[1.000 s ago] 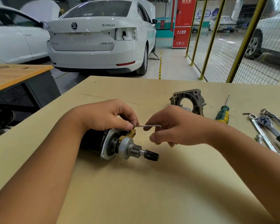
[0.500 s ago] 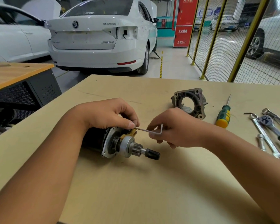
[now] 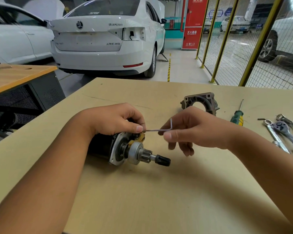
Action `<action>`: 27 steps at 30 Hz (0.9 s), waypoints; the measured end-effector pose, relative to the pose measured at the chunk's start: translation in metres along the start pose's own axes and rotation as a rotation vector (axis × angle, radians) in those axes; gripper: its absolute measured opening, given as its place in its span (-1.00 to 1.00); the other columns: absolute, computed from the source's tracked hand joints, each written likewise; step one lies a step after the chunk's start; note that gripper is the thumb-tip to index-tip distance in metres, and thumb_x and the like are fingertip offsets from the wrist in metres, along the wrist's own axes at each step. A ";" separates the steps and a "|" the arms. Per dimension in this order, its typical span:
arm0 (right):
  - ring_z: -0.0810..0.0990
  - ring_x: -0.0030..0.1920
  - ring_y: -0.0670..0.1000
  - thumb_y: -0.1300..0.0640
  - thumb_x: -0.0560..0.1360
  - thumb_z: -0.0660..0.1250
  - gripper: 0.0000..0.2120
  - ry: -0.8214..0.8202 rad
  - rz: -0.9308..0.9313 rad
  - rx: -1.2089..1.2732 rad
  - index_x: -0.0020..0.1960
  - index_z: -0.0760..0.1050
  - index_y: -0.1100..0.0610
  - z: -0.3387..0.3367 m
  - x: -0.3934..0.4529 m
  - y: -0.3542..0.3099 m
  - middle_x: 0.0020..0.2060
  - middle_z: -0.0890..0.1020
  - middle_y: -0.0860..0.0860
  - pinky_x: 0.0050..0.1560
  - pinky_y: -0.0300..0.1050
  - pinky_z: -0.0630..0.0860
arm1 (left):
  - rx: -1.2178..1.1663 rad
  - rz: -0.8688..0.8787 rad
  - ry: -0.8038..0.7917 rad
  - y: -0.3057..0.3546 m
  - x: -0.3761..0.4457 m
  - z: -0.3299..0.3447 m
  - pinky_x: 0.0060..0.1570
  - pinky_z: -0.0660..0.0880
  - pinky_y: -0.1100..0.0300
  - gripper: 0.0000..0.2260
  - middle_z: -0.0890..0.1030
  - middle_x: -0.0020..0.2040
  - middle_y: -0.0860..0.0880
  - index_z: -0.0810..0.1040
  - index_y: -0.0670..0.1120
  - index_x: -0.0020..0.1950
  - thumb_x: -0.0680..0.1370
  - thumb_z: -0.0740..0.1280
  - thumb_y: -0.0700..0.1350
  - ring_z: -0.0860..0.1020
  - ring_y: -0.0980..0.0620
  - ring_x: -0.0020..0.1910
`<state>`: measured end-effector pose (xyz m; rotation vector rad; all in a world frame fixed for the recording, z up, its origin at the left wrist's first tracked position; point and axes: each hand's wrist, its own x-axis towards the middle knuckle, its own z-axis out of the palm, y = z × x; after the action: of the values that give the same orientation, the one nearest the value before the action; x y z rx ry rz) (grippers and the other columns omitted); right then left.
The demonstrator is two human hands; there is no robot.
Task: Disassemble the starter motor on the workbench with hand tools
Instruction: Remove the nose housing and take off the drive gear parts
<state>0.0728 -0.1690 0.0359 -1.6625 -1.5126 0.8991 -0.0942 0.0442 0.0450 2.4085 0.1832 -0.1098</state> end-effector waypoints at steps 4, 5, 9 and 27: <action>0.62 -0.40 0.14 0.16 0.63 0.33 -0.80 0.141 -0.098 -0.015 0.20 0.64 0.16 0.003 0.002 0.003 -0.22 0.71 0.14 -0.36 0.06 0.61 | 0.006 0.002 0.030 -0.002 0.001 0.000 0.06 0.56 0.11 -0.90 0.71 -0.06 -0.06 0.69 -0.09 0.04 0.65 0.37 -0.20 0.63 0.04 -0.07; 0.62 -0.40 0.15 0.21 0.63 0.31 -0.79 0.149 -0.117 -0.026 0.23 0.64 0.14 0.005 0.002 0.003 -0.22 0.71 0.13 -0.36 0.06 0.62 | 0.002 0.007 0.037 -0.002 0.001 0.000 0.08 0.58 0.09 -0.90 0.71 -0.05 -0.08 0.70 -0.09 0.04 0.65 0.38 -0.20 0.64 -0.01 -0.05; 0.65 -0.37 0.20 0.32 0.63 0.28 -0.72 0.115 -0.151 -0.066 0.23 0.65 0.09 0.012 0.004 0.005 -0.19 0.72 0.09 -0.28 0.14 0.65 | -0.019 0.024 0.027 -0.002 -0.001 0.000 0.13 0.58 0.04 -0.84 0.73 -0.03 -0.06 0.73 0.00 -0.04 0.64 0.39 -0.21 0.66 -0.06 0.02; 0.57 -0.46 0.14 -0.06 0.54 0.39 -0.70 0.435 -0.059 0.527 -0.14 0.69 0.17 0.043 0.021 0.027 -0.29 0.67 0.23 -0.39 -0.10 0.53 | -0.033 -0.143 0.268 -0.005 0.002 0.003 0.03 0.64 0.12 -0.77 0.73 -0.14 0.14 0.76 0.17 -0.07 0.28 0.53 0.03 0.70 0.15 -0.10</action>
<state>0.0513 -0.1480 -0.0100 -1.3067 -0.9250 0.7575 -0.0929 0.0455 0.0392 2.3685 0.4766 0.1515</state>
